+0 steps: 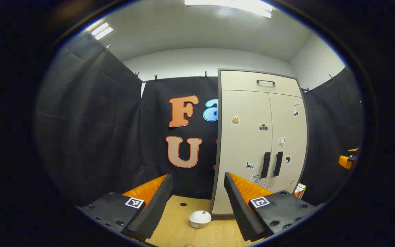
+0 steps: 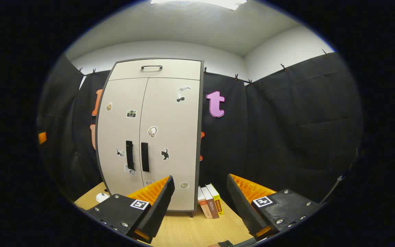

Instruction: Open the right door of the double-door shoe cabinet with the right hand, and open the left door with the left hand.

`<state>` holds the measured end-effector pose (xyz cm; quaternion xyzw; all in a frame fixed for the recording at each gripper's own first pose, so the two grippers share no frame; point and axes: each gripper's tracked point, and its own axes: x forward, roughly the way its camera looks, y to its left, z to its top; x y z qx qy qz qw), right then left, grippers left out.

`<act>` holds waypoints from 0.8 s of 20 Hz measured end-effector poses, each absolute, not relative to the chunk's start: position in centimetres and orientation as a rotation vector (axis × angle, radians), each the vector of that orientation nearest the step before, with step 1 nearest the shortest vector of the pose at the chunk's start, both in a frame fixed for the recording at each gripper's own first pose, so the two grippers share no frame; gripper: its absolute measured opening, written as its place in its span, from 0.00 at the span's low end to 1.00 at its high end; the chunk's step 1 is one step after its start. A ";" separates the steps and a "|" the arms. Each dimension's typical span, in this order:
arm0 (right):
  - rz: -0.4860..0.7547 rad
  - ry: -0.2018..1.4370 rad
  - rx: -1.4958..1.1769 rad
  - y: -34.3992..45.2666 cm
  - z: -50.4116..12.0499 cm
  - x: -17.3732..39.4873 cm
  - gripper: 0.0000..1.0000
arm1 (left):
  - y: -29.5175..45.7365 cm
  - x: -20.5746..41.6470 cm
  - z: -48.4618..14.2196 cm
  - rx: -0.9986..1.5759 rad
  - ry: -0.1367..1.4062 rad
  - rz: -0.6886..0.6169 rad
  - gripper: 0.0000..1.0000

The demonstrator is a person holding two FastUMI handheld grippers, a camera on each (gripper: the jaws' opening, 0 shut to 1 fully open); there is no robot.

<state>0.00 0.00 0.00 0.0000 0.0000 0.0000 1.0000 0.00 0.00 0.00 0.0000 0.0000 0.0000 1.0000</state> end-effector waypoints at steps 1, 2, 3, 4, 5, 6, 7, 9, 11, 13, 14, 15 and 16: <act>-0.004 0.000 -0.002 -0.2 0.0 0.0 0.94 | 0.0 0.1 -0.1 0.001 0.003 -0.001 0.97; -0.009 0.000 -0.006 -0.3 0.0 0.1 0.94 | 0.0 0.2 -0.1 0.003 0.004 -0.001 0.98; -0.013 0.000 -0.009 -0.4 0.0 0.1 0.94 | -0.1 0.2 -0.1 0.006 0.005 -0.002 0.96; -0.016 -0.002 -0.011 -0.5 0.1 0.2 0.94 | -0.1 0.2 -0.1 0.011 0.005 -0.003 0.96; -0.018 -0.003 -0.010 -0.5 0.1 0.2 0.94 | -0.1 0.3 0.0 0.014 0.004 -0.002 0.96; -0.021 -0.002 -0.008 -0.7 0.1 0.3 0.94 | -0.2 0.4 0.1 0.014 0.003 -0.004 0.96; -0.023 -0.001 -0.007 -0.7 0.1 0.3 0.94 | -0.3 0.4 0.2 0.013 0.001 -0.006 0.96; -0.023 0.001 -0.004 -0.7 0.0 0.3 0.94 | -0.4 0.5 0.4 0.011 -0.004 -0.007 0.96; -0.022 0.001 -0.008 -0.6 0.0 0.4 0.94 | -0.1 0.6 0.4 0.015 -0.004 0.000 0.96; -0.016 -0.001 -0.008 -0.4 0.1 0.5 0.94 | 0.1 0.9 0.3 0.015 -0.002 0.009 0.96; -0.012 -0.003 -0.006 -0.2 0.2 0.6 0.94 | 0.0 1.0 0.4 0.013 -0.001 0.009 0.96; -0.010 -0.003 -0.005 -0.1 0.2 0.6 0.94 | 0.1 1.0 0.4 0.011 -0.002 0.008 0.96; -0.008 -0.003 -0.003 -0.1 0.3 0.7 0.94 | 0.1 1.0 0.5 0.012 -0.004 0.008 0.96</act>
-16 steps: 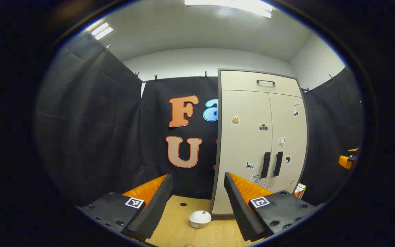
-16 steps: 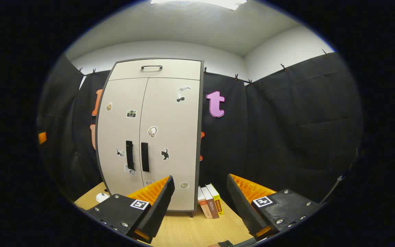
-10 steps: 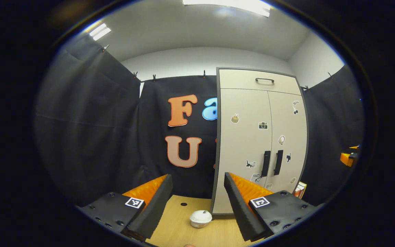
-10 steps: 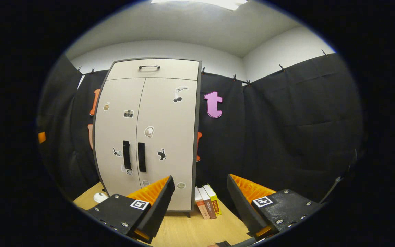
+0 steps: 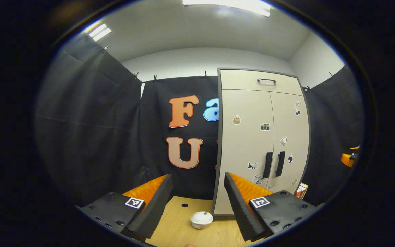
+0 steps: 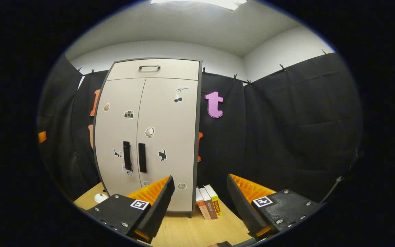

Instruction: Open the right door of the double-door shoe cabinet with the right hand, and open the left door with the left hand.

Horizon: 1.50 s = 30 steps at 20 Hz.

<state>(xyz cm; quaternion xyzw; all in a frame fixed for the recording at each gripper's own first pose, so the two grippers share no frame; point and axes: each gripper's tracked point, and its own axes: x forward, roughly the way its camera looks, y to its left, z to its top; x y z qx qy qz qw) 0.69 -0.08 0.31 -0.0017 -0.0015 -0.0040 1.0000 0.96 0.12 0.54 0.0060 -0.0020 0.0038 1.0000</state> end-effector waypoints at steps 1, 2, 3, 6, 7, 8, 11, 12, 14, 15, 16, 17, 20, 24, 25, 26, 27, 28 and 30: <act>-0.007 -0.001 -0.003 0.1 0.3 0.8 0.94 | 0.2 1.0 0.7 0.014 -0.009 0.009 0.96; -0.006 0.001 -0.001 0.2 0.2 0.9 0.94 | 0.2 1.1 0.8 0.016 -0.014 0.008 0.96; -0.004 0.004 0.001 0.5 0.1 1.2 0.94 | 0.2 1.1 0.8 0.017 -0.016 0.009 0.96; 0.013 0.011 -0.003 1.8 -0.1 2.1 0.94 | 0.1 1.2 0.5 0.021 -0.010 0.003 0.96; 0.018 0.010 -0.005 2.4 -0.2 2.5 0.94 | 0.1 1.3 0.4 0.023 -0.007 0.002 0.96; 0.029 0.009 -0.004 3.2 -0.1 2.9 0.94 | 0.1 1.3 0.4 0.025 -0.006 0.001 0.96; 0.072 0.008 0.007 5.7 -0.1 4.1 0.94 | 0.2 1.1 0.3 0.031 -0.007 0.002 0.96; 0.082 0.008 0.007 6.4 -0.1 4.7 0.94 | 0.3 1.0 0.3 0.031 -0.005 0.005 0.97; 0.101 0.013 0.008 8.0 -0.3 5.8 0.94 | 0.6 1.0 0.1 0.034 -0.003 0.015 0.96; 0.111 0.015 0.009 8.8 -0.3 6.4 0.94 | 0.9 1.0 0.0 0.035 -0.001 0.023 0.96; 0.122 0.018 0.011 9.7 -0.4 7.1 0.94 | 1.4 0.9 -0.1 0.036 0.001 0.030 0.96; 0.130 0.022 0.013 10.5 -0.5 7.8 0.94 | 1.9 0.8 -0.1 0.038 0.003 0.037 0.97; 0.144 0.021 0.029 12.7 -0.6 10.0 0.94 | 2.9 0.6 -0.5 0.033 0.013 0.060 0.97; 0.166 0.050 0.048 15.7 -1.8 13.5 0.94 | 4.7 0.8 -0.9 0.029 0.021 0.093 0.96; 0.174 0.063 0.048 16.4 -2.3 14.3 0.94 | 5.1 0.9 -0.8 0.031 0.021 0.102 0.96; 0.179 0.064 0.051 17.1 -2.5 15.1 0.94 | 5.4 0.8 -0.9 0.033 0.021 0.109 0.96; 0.181 0.064 0.055 17.8 -2.7 16.0 0.94 | 5.8 0.9 -0.9 0.036 0.021 0.116 0.96; 0.177 0.069 0.058 18.2 -3.0 17.0 0.94 | 6.1 0.9 -1.1 0.039 0.022 0.124 0.96; 0.168 0.070 0.059 19.0 -3.6 18.9 0.94 | 6.9 0.9 -1.2 0.043 0.022 0.139 0.96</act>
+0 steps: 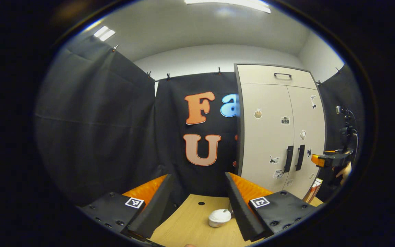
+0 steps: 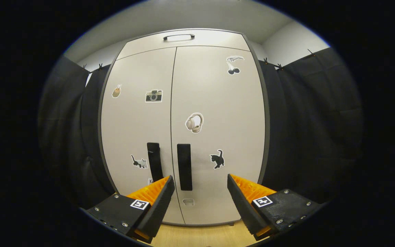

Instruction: Open the right door of the double-door shoe cabinet with the right hand, and open the left door with the left hand.

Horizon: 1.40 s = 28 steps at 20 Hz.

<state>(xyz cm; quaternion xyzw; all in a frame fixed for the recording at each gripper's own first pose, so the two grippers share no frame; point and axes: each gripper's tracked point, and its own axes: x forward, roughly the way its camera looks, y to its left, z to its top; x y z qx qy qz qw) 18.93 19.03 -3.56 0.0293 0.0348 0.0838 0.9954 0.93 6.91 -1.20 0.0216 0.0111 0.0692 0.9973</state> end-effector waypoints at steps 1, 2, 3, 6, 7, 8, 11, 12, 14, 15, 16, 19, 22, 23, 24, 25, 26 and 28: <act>0.163 0.075 0.056 19.4 -4.0 19.9 0.94 | 7.3 1.1 -1.3 0.043 0.023 0.145 0.96; 0.167 0.083 0.056 19.9 -4.4 20.7 0.94 | 7.5 1.2 -1.5 0.041 0.026 0.148 0.97; 0.170 0.094 0.058 20.4 -4.9 21.6 0.94 | 7.8 1.3 -1.6 0.040 0.029 0.152 0.98; 0.177 0.100 0.059 21.9 -5.6 23.7 0.94 | 8.7 1.6 -1.8 0.046 0.031 0.168 0.97; 0.171 0.099 0.054 22.3 -5.8 24.3 0.94 | 8.8 1.8 -2.0 0.047 0.033 0.169 0.96; 0.170 0.099 0.054 22.6 -5.9 24.9 0.93 | 9.0 1.9 -2.3 0.049 0.038 0.171 0.96; 0.175 0.102 0.063 23.6 -6.3 26.3 0.84 | 9.9 2.2 -2.9 0.055 0.050 0.187 0.96; 0.177 0.108 0.064 23.8 -6.5 26.6 0.80 | 10.1 2.1 -3.1 0.057 0.053 0.194 0.97; 0.184 0.115 0.069 24.2 -6.7 27.2 0.71 | 10.4 2.2 -3.1 0.053 0.055 0.200 0.96; 0.183 0.114 0.067 24.3 -6.8 27.4 0.69 | 10.6 2.2 -3.1 0.052 0.052 0.202 0.97; 0.182 0.113 0.065 24.2 -6.8 27.5 0.64 | 10.8 2.2 -3.0 0.051 0.049 0.206 0.97; 0.182 0.121 0.067 24.3 -7.0 27.9 0.53 | 11.0 1.8 -2.7 0.046 0.040 0.213 0.96; 0.174 0.133 0.077 24.0 -7.2 28.0 0.40 | 11.3 1.6 -2.8 0.047 0.044 0.219 0.96; 0.176 0.136 0.088 24.0 -7.2 28.1 0.37 | 11.3 1.4 -2.8 0.048 0.045 0.222 0.97; 0.177 0.140 0.093 24.0 -7.3 28.0 0.36 | 11.3 1.2 -2.9 0.049 0.047 0.223 0.96; 0.176 0.139 0.094 24.0 -7.3 28.0 0.35 | 11.4 1.0 -2.8 0.048 0.048 0.224 0.96; 0.174 0.134 0.088 24.0 -7.3 28.0 0.32 | 11.2 0.8 -2.8 0.047 0.048 0.224 0.96; 0.165 0.128 0.071 23.8 -7.4 27.9 0.25 | 11.1 0.2 -2.4 0.040 0.044 0.223 0.96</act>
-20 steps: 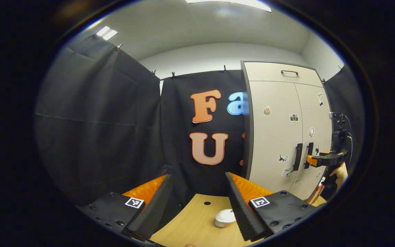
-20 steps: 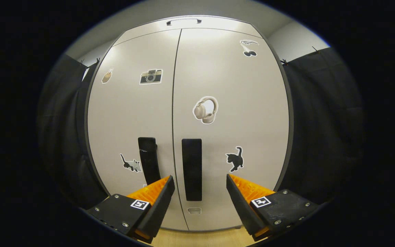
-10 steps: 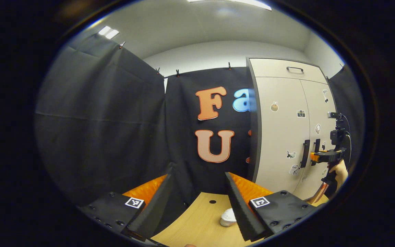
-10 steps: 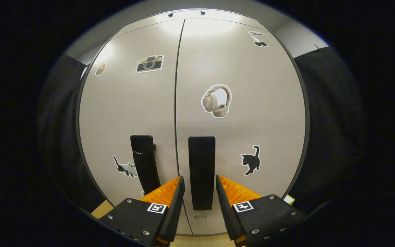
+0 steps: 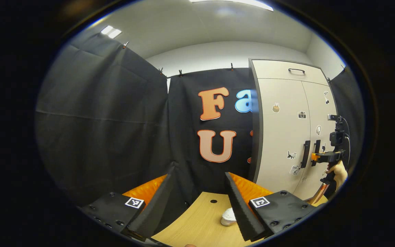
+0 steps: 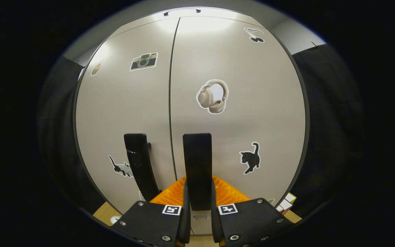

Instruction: Open the right door of the double-door shoe cabinet with the right hand, and open the left door with the left hand.

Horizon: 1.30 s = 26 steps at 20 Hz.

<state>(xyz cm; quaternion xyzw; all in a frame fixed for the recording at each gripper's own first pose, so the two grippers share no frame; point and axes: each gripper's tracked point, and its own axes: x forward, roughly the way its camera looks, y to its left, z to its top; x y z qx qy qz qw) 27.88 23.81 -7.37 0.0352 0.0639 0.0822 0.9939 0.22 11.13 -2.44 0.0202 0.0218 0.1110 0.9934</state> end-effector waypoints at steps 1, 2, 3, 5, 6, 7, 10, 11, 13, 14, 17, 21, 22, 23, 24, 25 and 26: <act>0.163 0.132 0.074 23.8 -7.4 27.7 0.21 | 10.9 -0.2 -2.3 0.037 0.041 0.220 0.96; 0.166 0.137 0.080 23.7 -7.3 27.4 0.16 | 10.8 -0.6 -2.1 0.034 0.038 0.218 0.96; 0.176 0.139 0.085 23.6 -7.3 27.1 0.15 | 10.7 -1.0 -2.0 0.034 0.035 0.215 0.96; 0.199 0.133 0.096 23.4 -7.1 26.3 0.11 | 10.5 -1.7 -1.5 0.035 0.033 0.218 0.96; 0.205 0.128 0.094 23.2 -7.0 25.9 0.08 | 10.4 -2.1 -1.3 0.035 0.031 0.217 0.96; 0.206 0.127 0.089 22.8 -6.9 25.5 0.07 | 10.1 -2.5 -1.0 0.034 0.025 0.215 0.96; 0.190 0.113 0.069 21.6 -6.7 23.9 0.05 | 9.1 -3.6 0.0 0.017 0.006 0.202 0.96; 0.185 0.108 0.062 21.1 -6.6 23.5 0.05 | 8.5 -4.0 0.3 0.014 -0.001 0.195 0.96; 0.180 0.096 0.059 20.3 -6.6 22.9 0.05 | 7.6 -4.7 0.9 0.019 -0.010 0.181 0.96; 0.180 0.091 0.059 19.9 -6.5 22.5 0.02 | 7.2 -4.8 1.0 0.023 -0.013 0.175 0.97; 0.165 0.083 0.055 18.6 -6.5 21.8 0.02 | 5.4 -4.9 1.3 0.028 -0.016 0.146 0.96; 0.150 0.087 0.059 17.5 -6.4 21.2 0.01 | 3.4 -4.9 1.7 0.030 -0.019 0.109 0.96; 0.148 0.084 0.059 17.2 -6.4 21.1 0.01 | 2.9 -5.0 1.6 0.030 -0.016 0.102 0.96; 0.142 0.084 0.064 16.8 -6.3 20.9 0.01 | 2.5 -4.9 1.5 0.031 -0.013 0.095 0.96; 0.133 0.080 0.066 16.5 -6.3 20.8 0.01 | 2.2 -4.9 1.5 0.035 -0.011 0.089 0.96; 0.124 0.082 0.067 16.1 -6.4 20.8 0.01 | 1.8 -4.8 1.5 0.040 -0.010 0.086 0.97; 0.119 0.086 0.068 15.8 -6.4 20.7 0.01 | 1.4 -5.0 1.5 0.042 -0.010 0.083 0.96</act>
